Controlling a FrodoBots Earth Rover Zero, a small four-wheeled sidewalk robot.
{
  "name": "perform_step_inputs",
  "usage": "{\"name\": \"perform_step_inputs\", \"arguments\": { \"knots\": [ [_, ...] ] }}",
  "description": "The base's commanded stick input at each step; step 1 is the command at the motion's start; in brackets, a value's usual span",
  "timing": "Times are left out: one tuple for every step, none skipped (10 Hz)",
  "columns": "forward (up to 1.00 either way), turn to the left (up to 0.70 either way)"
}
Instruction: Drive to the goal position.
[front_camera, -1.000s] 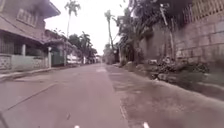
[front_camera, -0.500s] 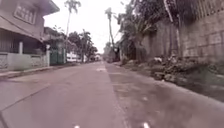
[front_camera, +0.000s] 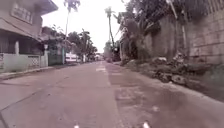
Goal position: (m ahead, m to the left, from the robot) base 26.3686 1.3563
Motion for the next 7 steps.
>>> {"name": "perform_step_inputs", "arguments": {
  "knots": [
    [0.7,0.0],
    [0.7,0.0],
    [0.7,0.0],
    [0.7,0.0],
    [0.7,0.0],
    [0.7,0.0],
    [0.7,0.0]
  ]
}}
